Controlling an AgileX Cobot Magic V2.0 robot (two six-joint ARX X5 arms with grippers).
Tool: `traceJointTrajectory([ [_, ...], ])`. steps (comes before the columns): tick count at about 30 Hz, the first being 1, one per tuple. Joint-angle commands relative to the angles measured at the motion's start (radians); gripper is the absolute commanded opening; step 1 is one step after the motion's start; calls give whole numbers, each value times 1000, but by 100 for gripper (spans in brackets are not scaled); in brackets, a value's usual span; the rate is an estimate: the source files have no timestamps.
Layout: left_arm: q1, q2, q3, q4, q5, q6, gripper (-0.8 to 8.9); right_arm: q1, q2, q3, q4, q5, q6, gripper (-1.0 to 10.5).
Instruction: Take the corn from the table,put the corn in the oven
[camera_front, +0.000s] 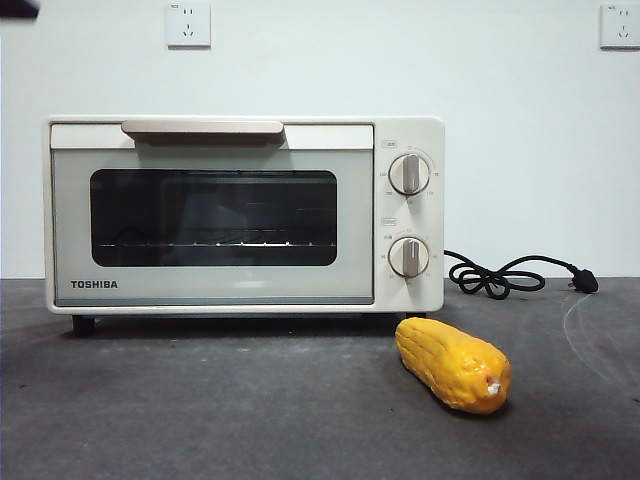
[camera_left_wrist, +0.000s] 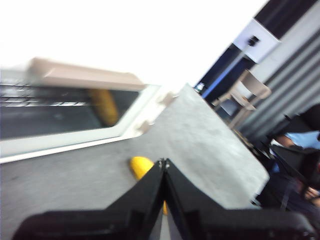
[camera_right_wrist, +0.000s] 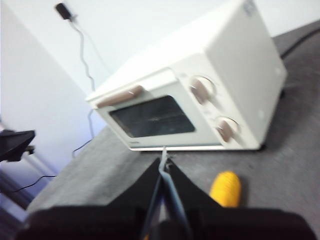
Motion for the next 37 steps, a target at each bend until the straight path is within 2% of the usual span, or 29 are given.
traceJointTrajectory([
  [1, -35, 40, 57, -60, 3, 55, -5, 0, 66, 64, 5, -44, 2, 0],
  [5, -92, 102, 127, -143, 3, 117, -5, 1, 192, 172, -15, -125, -15, 0],
  [7, -121, 128, 151, -170, 3, 135, -5, 4, 254, 233, -54, -153, -49, 1],
  [12, -189, 174, 172, -171, 3, 140, -5, 66, 410, 400, -207, -142, -166, 2],
  [14, -213, 187, 173, -167, 3, 140, -5, 114, 476, 473, -286, -109, -228, 3],
  [16, -230, 195, 173, -167, 2, 140, -5, 171, 542, 540, -364, -48, -280, 18],
  [20, -255, 203, 174, -164, -5, 140, -5, 322, 673, 662, -492, 143, -338, 188],
  [24, -260, 203, 174, -151, -5, 139, -5, 473, 801, 742, -525, 298, -346, 316],
  [29, -260, 203, 186, -147, -5, 139, -5, 631, 950, 812, -533, 509, -345, 569],
  [33, -260, 204, 219, -147, -5, 139, -5, 704, 1057, 846, -576, 686, -345, 609],
  [37, -260, 204, 273, -148, -6, 139, -5, 723, 1157, 852, -608, 759, -346, 609],
])
